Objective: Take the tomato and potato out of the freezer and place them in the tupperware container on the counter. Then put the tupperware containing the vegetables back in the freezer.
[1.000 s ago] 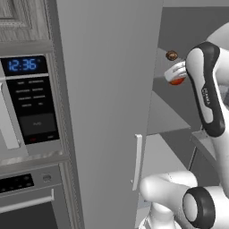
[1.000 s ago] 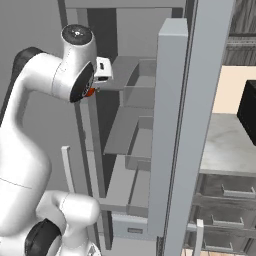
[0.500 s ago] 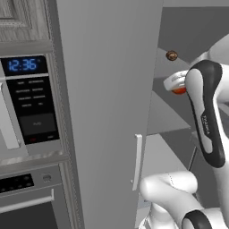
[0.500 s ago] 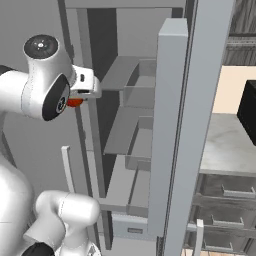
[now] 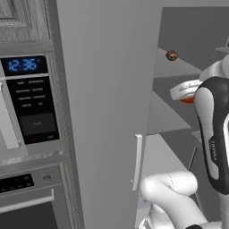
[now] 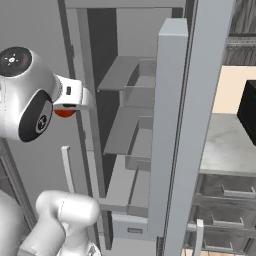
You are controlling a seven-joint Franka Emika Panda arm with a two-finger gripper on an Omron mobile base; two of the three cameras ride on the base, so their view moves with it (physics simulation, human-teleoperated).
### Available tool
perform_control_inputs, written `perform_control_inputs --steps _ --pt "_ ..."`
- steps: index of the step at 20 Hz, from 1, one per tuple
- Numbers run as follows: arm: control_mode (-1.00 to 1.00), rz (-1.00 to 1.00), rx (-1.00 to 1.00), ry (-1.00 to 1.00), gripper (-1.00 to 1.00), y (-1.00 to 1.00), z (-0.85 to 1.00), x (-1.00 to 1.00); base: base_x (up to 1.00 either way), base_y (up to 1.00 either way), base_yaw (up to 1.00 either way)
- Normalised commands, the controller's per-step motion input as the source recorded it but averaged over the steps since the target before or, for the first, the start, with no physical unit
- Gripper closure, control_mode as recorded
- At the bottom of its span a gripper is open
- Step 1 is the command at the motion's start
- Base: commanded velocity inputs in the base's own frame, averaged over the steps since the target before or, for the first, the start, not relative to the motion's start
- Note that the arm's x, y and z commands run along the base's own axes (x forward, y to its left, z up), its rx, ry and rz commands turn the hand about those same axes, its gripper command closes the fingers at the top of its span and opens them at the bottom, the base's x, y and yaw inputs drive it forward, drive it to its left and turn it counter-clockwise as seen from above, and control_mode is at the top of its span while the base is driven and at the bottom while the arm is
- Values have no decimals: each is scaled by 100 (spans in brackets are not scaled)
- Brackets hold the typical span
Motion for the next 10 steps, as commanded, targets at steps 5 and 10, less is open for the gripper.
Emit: perform_control_inputs --steps 5,10 --pt "100 -8 0 -1 100 0 0 -12 -5 0 -2" --pt "100 0 0 0 100 0 0 0 -70 0 -12"
